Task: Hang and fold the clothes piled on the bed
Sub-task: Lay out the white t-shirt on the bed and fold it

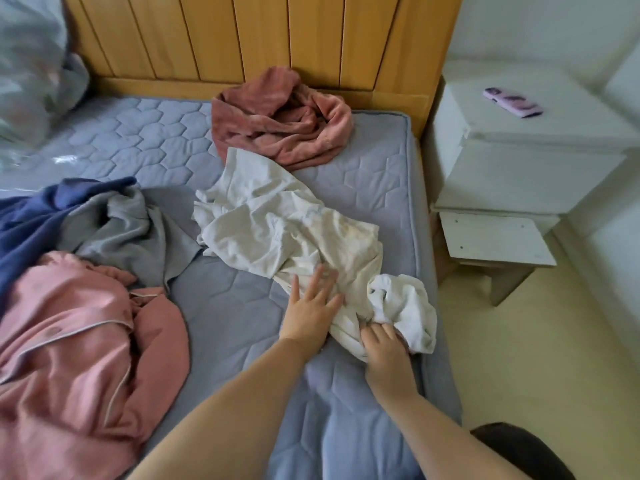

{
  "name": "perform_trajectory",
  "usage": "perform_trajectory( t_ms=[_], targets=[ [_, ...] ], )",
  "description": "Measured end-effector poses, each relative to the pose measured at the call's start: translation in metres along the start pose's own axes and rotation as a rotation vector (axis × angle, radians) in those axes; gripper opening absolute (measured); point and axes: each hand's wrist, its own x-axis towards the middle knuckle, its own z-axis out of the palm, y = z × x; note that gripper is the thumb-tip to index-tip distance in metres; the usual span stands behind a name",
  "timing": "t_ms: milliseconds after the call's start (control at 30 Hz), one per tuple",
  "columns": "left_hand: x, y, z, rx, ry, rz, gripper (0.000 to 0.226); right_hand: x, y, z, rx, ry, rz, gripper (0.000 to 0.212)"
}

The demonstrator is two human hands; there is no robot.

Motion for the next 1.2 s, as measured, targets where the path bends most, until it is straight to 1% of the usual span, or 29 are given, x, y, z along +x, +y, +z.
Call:
perform_trajectory(
  t_ms=[67, 133, 200, 267, 300, 367, 400, 433, 467, 500, 533, 567, 600, 633, 667, 700, 767, 800, 833, 900, 933, 967, 1000, 1033, 1067, 1133, 1200],
  targets=[
    [-0.006, 0.005, -0.011, -0.119, -0.101, -0.033, 0.043, -0.011, 0.0, -0.012, 0.01, 0.057, 0.032, 0.033],
    [-0.015, 0.014, -0.027, -0.208, -0.15, -0.111, 0.037, -0.013, 0.0, -0.024, 0.007, 0.109, 0.1, 0.04],
    [-0.023, 0.022, -0.041, -0.2, -0.251, -0.128, 0.035, -0.016, 0.0, -0.034, 0.014, 0.161, 0.195, 0.038],
    [-0.028, 0.025, -0.052, -0.188, -0.353, -0.128, 0.028, -0.022, 0.0, -0.044, 0.047, 0.158, 0.245, 0.044],
    [-0.029, 0.026, -0.056, -0.243, -0.412, -0.139, 0.025, -0.026, 0.0, -0.049, 0.093, 0.158, 0.238, 0.042],
    [-0.031, 0.024, -0.065, -0.425, -0.585, -0.147, 0.028, -0.032, -0.001, -0.06, 0.196, 0.185, 0.244, 0.032],
    [-0.032, 0.024, -0.069, -0.512, -0.662, -0.138, 0.028, -0.034, -0.002, -0.066, 0.221, 0.201, 0.261, 0.031],
    [-0.033, 0.023, -0.073, -0.589, -0.669, -0.137, 0.026, -0.035, -0.003, -0.07, 0.225, 0.226, 0.267, 0.033],
    [-0.035, 0.023, -0.079, -0.66, -0.583, -0.167, 0.025, -0.037, -0.003, -0.073, 0.22, 0.25, 0.274, 0.038],
    [-0.037, 0.022, -0.083, -0.71, -0.419, -0.223, 0.026, -0.037, -0.002, -0.076, 0.211, 0.268, 0.291, 0.042],
    [-0.04, 0.022, -0.086, -0.718, -0.258, -0.29, 0.031, -0.037, 0.0, -0.078, 0.203, 0.254, 0.32, 0.045],
    [-0.044, 0.022, -0.086, -0.661, -0.151, -0.327, 0.041, -0.038, 0.001, -0.079, 0.186, 0.211, 0.347, 0.05],
    [-0.048, 0.02, -0.085, -0.526, -0.115, -0.331, 0.057, -0.04, 0.0, -0.079, 0.148, 0.157, 0.356, 0.058],
    [-0.052, 0.018, -0.081, -0.402, -0.12, -0.341, 0.071, -0.043, 0.0, -0.078, 0.103, 0.102, 0.339, 0.068],
    [-0.057, 0.015, -0.075, -0.338, -0.135, -0.402, 0.079, -0.047, -0.001, -0.078, 0.06, 0.052, 0.299, 0.076],
    [-0.06, 0.01, -0.069, -0.363, -0.125, -0.527, 0.082, -0.049, -0.003, -0.078, 0.025, 0.011, 0.245, 0.083],
    [-0.065, 0.001, -0.064, -0.585, -0.048, -0.858, 0.087, -0.053, -0.009, -0.082, -0.017, -0.091, 0.137, 0.09],
    [-0.066, -0.003, -0.062, -0.723, 0.004, -0.985, 0.093, -0.055, -0.011, -0.081, -0.029, -0.162, 0.09, 0.089],
    [-0.067, -0.006, -0.063, -0.899, 0.06, -1.102, 0.098, -0.057, -0.013, -0.081, -0.052, -0.207, 0.046, 0.084],
    [-0.064, -0.017, -0.067, -1.325, 0.214, -1.338, 0.099, -0.061, -0.014, -0.079, -0.099, -0.226, -0.044, 0.063],
    [-0.063, -0.022, -0.071, -1.506, 0.277, -1.429, 0.094, -0.063, -0.016, -0.079, -0.127, -0.243, -0.056, 0.055],
    [-0.061, -0.027, -0.072, -1.622, 0.296, -1.445, 0.083, -0.063, -0.017, -0.078, -0.159, -0.259, -0.06, 0.052],
    [-0.057, -0.028, -0.073, -1.645, 0.275, -1.378, 0.067, -0.062, -0.018, -0.077, -0.184, -0.26, -0.064, 0.056],
    [-0.055, -0.024, -0.077, -1.566, 0.226, -1.255, 0.055, -0.061, -0.019, -0.076, -0.183, -0.261, -0.055, 0.062],
    [-0.053, -0.02, -0.081, -1.395, 0.155, -1.091, 0.055, -0.06, -0.02, -0.077, -0.175, -0.258, -0.032, 0.07],
    [-0.054, -0.004, -0.089, -0.957, -0.002, -0.674, 0.062, -0.059, -0.022, -0.078, -0.12, -0.205, 0.06, 0.082],
    [-0.059, 0.013, -0.091, -0.586, -0.154, -0.267, 0.053, -0.057, -0.022, -0.08, 0.05, -0.125, 0.205, 0.078]
  ],
)
